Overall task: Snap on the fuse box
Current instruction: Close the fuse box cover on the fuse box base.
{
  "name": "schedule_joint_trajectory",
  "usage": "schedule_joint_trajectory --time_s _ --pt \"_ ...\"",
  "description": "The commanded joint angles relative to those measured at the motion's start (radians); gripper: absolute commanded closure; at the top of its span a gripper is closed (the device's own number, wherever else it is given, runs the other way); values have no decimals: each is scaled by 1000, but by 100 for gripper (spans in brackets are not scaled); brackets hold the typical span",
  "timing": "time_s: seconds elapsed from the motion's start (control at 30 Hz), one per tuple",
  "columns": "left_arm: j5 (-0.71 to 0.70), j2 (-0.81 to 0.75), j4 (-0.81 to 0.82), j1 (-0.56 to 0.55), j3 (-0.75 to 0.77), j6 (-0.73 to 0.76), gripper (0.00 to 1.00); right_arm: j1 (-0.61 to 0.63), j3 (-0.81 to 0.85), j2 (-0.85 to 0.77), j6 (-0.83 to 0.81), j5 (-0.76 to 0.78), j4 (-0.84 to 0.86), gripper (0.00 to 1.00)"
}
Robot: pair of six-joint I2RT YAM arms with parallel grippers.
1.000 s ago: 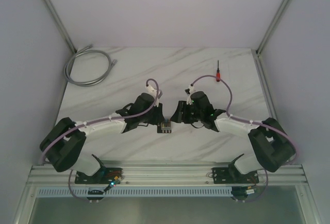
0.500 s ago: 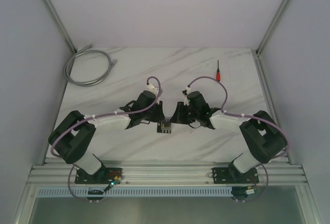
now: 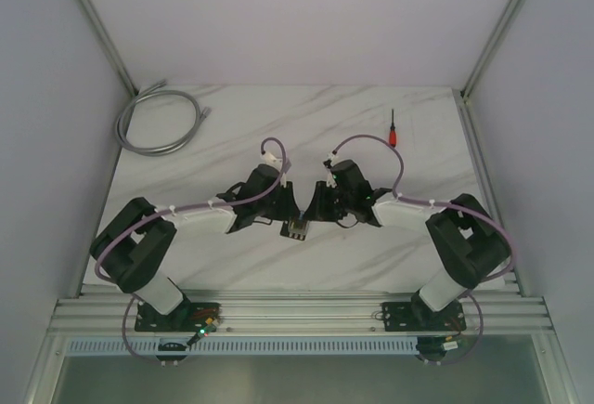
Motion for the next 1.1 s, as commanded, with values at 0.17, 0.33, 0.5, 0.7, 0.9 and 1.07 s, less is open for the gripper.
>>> schedule_joint_trajectory --time_s 0.17,0.33,0.5,0.7,0.9,1.07 --pt "14 -114 -49 -44 -148 -189 64 3 38 141 -123 168 -215 72" --pt "-24 -171 -43 -44 -167 -224 61 17 68 132 -189 145 -217 73" --pt "-47 -244 -48 -44 -147 -240 54 28 89 34 -200 90 -187 67" --pt "-77 -274 -60 -44 -142 -259 48 27 94 -105 -165 75 -168 57" --pt "-64 -201 -61 -44 -116 -254 50 28 62 -115 -114 13 -131 57" --pt "-78 -138 -62 -44 -90 -230 51 29 19 -83 -73 -33 -63 60"
